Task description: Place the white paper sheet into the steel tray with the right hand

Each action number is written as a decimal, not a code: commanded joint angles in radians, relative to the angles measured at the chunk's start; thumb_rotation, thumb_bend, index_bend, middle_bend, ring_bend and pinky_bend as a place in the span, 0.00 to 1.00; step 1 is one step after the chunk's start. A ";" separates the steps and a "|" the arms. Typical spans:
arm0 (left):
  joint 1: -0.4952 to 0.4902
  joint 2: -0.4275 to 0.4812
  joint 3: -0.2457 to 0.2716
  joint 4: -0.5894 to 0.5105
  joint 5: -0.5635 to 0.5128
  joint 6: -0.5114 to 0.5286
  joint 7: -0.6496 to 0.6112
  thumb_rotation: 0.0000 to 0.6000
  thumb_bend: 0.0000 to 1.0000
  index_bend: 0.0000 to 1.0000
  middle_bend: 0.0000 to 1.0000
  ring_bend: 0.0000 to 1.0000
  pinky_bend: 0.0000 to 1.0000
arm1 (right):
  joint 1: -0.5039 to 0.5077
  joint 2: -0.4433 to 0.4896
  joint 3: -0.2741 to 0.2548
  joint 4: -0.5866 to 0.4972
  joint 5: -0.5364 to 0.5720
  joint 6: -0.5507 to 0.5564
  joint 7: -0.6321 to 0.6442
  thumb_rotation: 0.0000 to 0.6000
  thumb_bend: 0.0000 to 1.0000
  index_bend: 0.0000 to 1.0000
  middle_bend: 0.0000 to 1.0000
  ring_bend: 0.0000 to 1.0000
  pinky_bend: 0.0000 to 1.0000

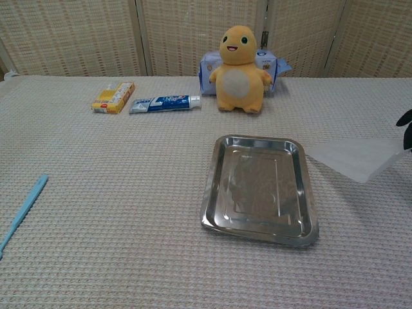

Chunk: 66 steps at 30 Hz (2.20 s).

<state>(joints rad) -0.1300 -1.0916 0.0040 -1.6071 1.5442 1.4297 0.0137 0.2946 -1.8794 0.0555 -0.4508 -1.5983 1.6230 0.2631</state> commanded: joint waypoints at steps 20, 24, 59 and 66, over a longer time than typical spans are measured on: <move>-0.008 0.004 0.003 0.001 -0.001 -0.019 -0.014 1.00 0.46 0.00 0.00 0.03 0.00 | 0.222 0.090 0.245 -0.414 0.089 0.034 -0.216 1.00 0.59 0.66 0.34 0.31 0.00; -0.009 0.006 0.003 0.002 0.000 -0.020 -0.021 1.00 0.46 0.00 0.00 0.03 0.00 | 0.283 0.082 0.291 -0.427 0.117 -0.014 -0.245 1.00 0.59 0.66 0.34 0.31 0.00; 0.011 0.048 -0.001 0.015 0.004 0.018 -0.117 1.00 0.46 0.00 0.00 0.03 0.00 | 0.267 -0.179 0.009 -0.239 -0.001 -0.038 -0.204 1.00 0.59 0.67 0.35 0.35 0.00; 0.012 0.048 0.001 0.015 0.011 0.020 -0.119 1.00 0.46 0.00 0.00 0.03 0.00 | 0.164 -0.095 -0.086 -0.339 -0.064 0.035 -0.257 1.00 0.59 0.67 0.35 0.34 0.00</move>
<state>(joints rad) -0.1180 -1.0431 0.0049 -1.5928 1.5554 1.4504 -0.1050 0.4884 -2.0040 -0.0040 -0.7559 -1.6430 1.6398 0.0278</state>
